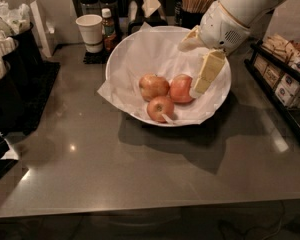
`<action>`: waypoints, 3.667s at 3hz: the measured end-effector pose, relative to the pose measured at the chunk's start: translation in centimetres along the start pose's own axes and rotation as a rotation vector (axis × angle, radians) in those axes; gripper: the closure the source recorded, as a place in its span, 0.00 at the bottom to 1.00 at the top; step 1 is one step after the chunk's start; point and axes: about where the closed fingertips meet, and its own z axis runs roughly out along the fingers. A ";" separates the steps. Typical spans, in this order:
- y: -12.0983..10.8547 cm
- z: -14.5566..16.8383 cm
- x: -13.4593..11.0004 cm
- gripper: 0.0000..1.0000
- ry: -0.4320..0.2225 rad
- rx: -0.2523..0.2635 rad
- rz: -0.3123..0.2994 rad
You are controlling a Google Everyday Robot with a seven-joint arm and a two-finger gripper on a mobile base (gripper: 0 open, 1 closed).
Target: Pick apple from white bowl
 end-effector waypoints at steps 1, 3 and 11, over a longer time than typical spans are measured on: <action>-0.2 0.7 -0.2 0.28 -0.007 0.000 -0.024; -0.6 3.3 1.0 0.28 -0.040 -0.091 -0.101; -0.1 7.7 2.4 0.16 -0.114 -0.194 -0.238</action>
Offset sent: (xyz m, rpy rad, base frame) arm 0.0062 0.0035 -0.0322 0.0098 0.0450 0.1538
